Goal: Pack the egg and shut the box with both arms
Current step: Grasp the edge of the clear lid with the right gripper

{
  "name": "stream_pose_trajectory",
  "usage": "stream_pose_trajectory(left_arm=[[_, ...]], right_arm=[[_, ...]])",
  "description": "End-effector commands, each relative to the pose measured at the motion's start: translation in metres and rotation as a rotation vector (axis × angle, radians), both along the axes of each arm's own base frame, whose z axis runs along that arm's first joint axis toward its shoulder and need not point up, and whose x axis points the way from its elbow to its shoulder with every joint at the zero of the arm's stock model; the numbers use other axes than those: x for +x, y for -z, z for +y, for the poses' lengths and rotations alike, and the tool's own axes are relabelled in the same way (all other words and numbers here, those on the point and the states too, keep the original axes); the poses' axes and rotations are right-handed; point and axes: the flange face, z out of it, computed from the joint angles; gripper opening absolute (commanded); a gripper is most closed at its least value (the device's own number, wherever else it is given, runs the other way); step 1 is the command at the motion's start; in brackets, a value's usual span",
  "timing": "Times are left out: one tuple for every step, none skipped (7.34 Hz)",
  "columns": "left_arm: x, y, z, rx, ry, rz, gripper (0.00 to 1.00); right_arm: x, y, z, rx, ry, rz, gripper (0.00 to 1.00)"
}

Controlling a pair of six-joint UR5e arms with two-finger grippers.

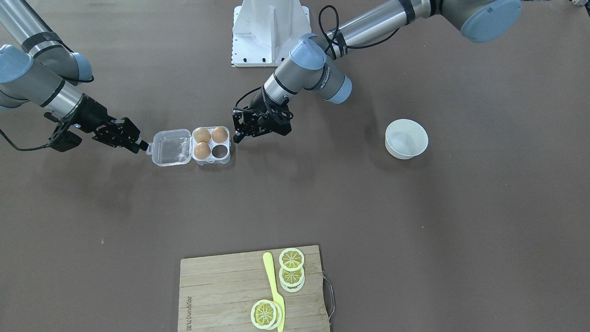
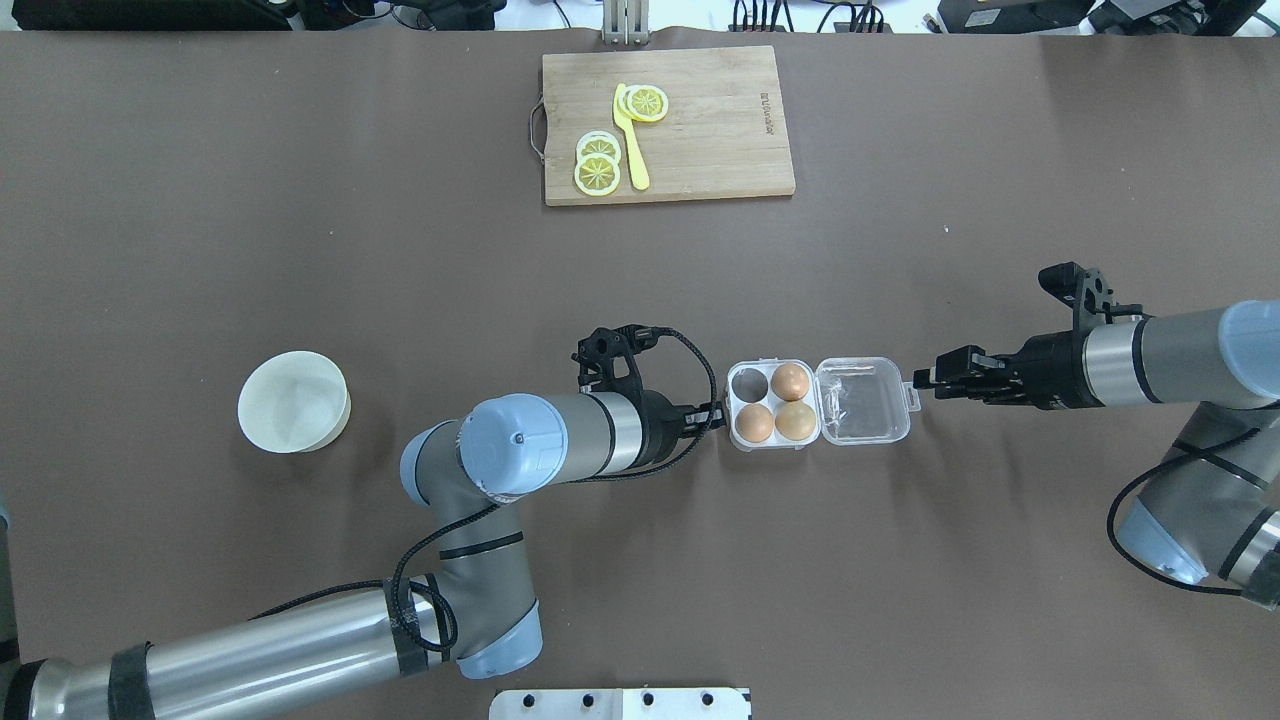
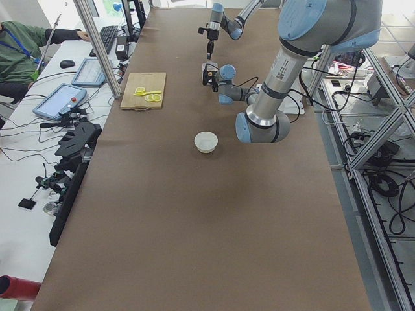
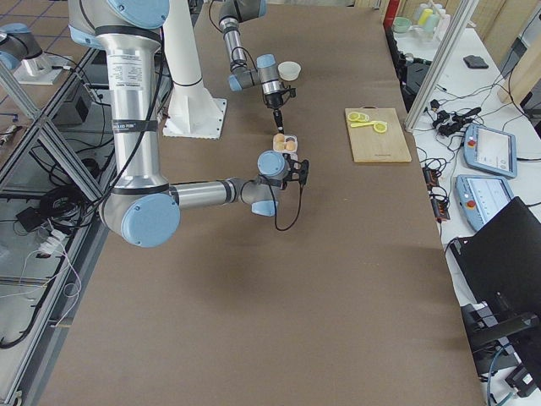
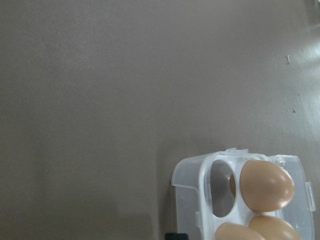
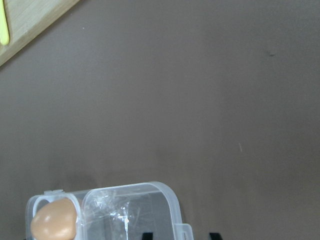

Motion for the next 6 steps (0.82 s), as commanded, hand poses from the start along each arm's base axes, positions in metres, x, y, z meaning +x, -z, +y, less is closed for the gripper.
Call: stream_pose_trajectory(left_arm=[[0.000,-0.002,0.000,-0.001,-0.001,-0.002,0.00],[0.001,-0.002,0.002,-0.001,-0.004,-0.002,0.00],[0.002,-0.002,0.005,-0.001,-0.007,-0.002,0.00],[0.003,-0.002,0.005,-0.001,-0.007,-0.002,0.00],[0.005,-0.002,0.009,0.001,0.001,-0.001,0.00],[0.006,-0.001,0.011,0.002,0.001,0.001,0.00]], right_arm=[[-0.003,-0.003,0.003,0.013,-0.005,-0.013,0.37],[-0.004,-0.003,0.004,0.012,-0.003,-0.013,0.32],[-0.005,-0.003,0.005,0.008,-0.003,-0.014,0.32],[-0.007,-0.004,0.006,0.008,-0.005,-0.011,0.32],[-0.009,-0.004,0.008,0.008,-0.007,-0.011,0.32],[-0.010,-0.004,0.009,0.008,-0.006,-0.011,0.32]])
